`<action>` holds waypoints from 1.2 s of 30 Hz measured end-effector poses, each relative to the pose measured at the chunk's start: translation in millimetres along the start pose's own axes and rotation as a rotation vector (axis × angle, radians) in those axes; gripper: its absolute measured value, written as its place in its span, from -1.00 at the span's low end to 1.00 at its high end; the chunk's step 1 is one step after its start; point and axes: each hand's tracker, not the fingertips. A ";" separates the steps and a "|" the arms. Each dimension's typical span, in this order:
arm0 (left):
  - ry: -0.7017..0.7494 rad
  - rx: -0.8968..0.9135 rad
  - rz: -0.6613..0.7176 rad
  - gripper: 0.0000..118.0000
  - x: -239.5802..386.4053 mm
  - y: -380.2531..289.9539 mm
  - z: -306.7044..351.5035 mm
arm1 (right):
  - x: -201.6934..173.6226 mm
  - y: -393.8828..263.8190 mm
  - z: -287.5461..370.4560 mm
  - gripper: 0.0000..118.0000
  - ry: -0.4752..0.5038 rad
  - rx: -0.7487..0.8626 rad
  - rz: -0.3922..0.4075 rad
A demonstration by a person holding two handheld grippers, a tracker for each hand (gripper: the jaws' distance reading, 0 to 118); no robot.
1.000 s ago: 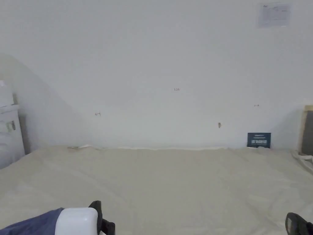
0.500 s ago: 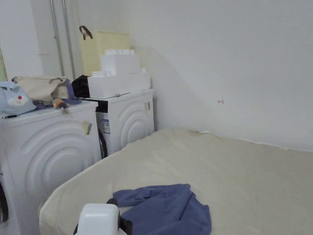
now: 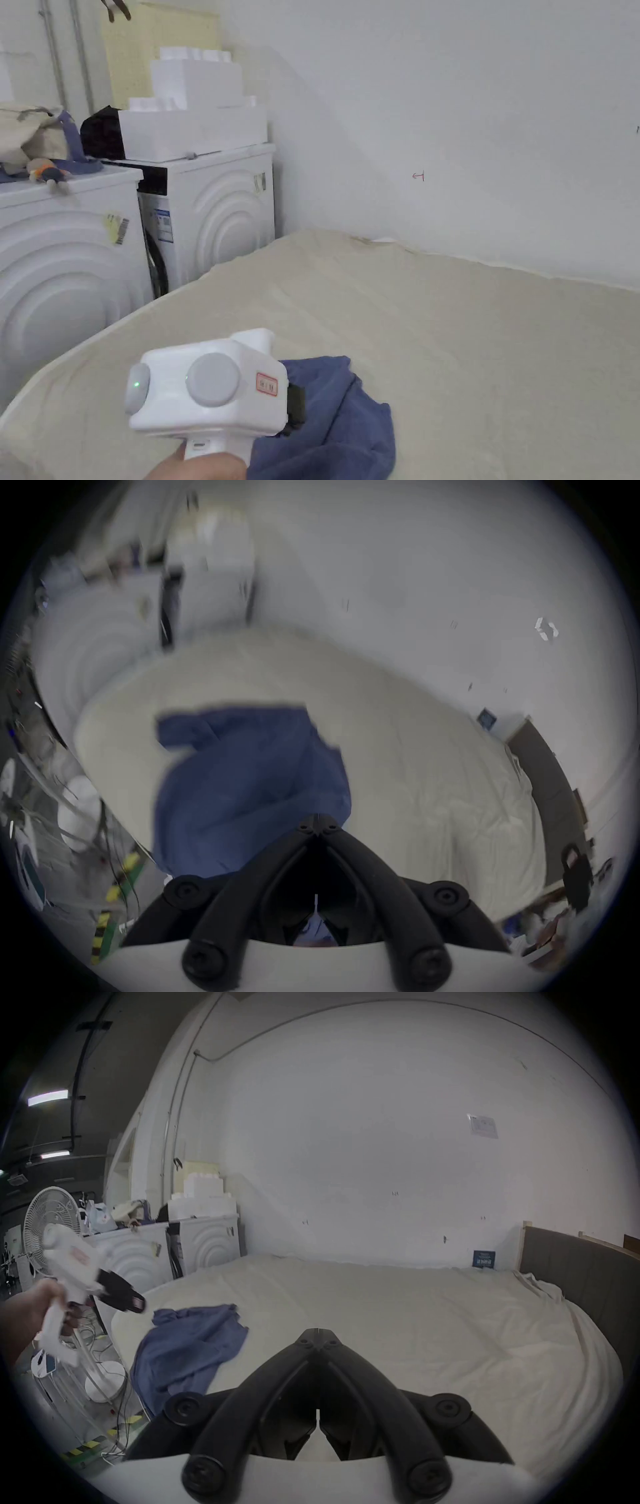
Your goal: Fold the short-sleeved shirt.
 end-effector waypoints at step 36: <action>0.248 -0.252 -0.335 -0.90 -6.6 9.5 -144.9 | 42.7 -36.8 -8.7 -1.00 -0.050 -0.295 -0.173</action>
